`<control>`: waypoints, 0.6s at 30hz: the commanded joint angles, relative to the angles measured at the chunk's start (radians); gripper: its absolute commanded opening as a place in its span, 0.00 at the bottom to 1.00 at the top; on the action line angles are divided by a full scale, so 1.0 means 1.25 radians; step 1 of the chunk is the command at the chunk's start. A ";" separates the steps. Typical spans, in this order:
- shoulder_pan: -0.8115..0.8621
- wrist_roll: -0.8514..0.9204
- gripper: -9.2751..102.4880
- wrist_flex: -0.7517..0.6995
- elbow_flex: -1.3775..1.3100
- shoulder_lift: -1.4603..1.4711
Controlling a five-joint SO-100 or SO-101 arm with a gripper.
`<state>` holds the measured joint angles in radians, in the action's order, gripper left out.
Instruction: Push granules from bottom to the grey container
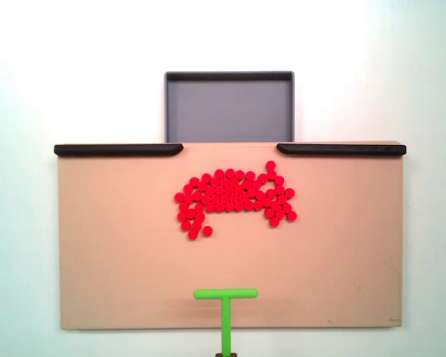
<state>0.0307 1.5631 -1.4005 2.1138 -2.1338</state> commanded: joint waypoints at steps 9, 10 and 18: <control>-0.006 -0.020 0.08 0.007 -0.006 0.000; -0.006 -0.020 0.08 0.007 -0.006 0.000; -0.010 -0.023 0.08 0.007 -0.006 0.006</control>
<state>0.0199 1.5447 -1.4005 2.1138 -2.1230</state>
